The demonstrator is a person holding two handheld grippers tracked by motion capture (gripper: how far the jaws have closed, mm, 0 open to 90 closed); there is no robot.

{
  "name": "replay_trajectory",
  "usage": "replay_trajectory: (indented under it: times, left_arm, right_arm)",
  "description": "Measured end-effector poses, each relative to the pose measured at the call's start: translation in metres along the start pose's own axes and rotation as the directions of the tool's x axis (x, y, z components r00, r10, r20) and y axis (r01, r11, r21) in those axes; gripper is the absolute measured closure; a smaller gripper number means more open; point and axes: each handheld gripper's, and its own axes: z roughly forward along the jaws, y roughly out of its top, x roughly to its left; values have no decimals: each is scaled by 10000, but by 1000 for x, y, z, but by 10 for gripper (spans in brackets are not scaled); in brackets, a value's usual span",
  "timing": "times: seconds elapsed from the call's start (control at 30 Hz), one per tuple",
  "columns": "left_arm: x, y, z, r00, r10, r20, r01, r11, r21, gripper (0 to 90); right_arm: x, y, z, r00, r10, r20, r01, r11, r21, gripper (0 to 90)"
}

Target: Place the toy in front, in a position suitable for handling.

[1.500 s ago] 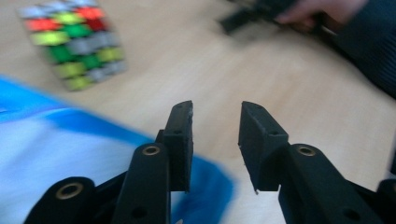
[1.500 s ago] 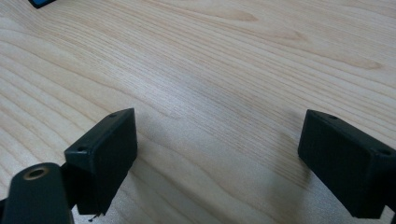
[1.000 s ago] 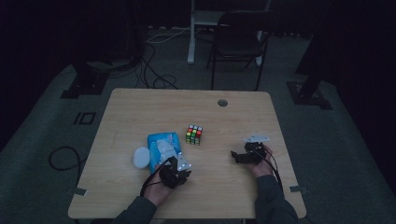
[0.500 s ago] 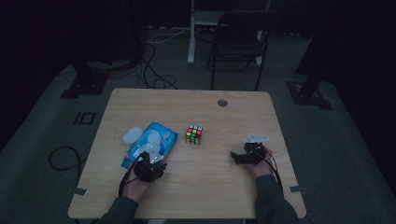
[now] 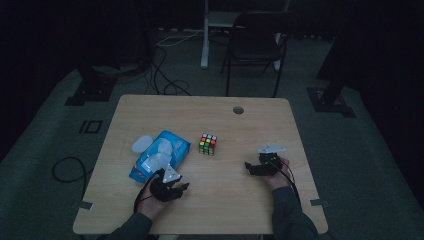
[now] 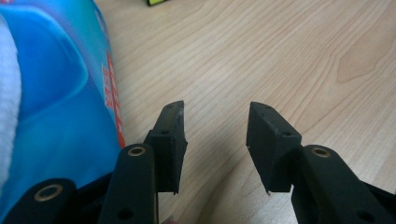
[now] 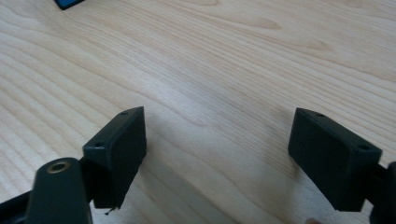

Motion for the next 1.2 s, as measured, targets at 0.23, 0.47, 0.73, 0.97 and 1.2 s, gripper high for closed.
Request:
replay_trajectory:
  times: [0.23, 0.47, 0.73, 0.97, 1.2]
  left_arm:
    - [0, -2, -1, 9999, 147, 62, -146, 9998, -118, 559]
    - [-3, -3, 2, 9993, 366, 98, -367, 9993, 50, 550]
    - [-4, -3, 2, 9993, 339, 187, -338, 9994, -72, 542]
    - [-5, -3, 4, 9989, 232, 415, -225, 9996, -157, 522]
    - [-6, -3, 4, 9986, 227, 486, -219, 9996, -155, 516]
  right_arm:
    - [13, 15, -8, 9981, -408, -453, 395, 9988, -304, 392]
    - [31, 32, -14, 9927, -862, -843, 799, 9939, -756, 350]
    - [47, 52, -9, 9880, -1008, -1174, 866, 9890, -1202, 305]
    - [58, 76, 2, 9811, -1289, -1444, 1031, 9793, -1740, 339]
    - [64, 92, 9, 9803, -1354, -1436, 1059, 9748, -1962, 356]
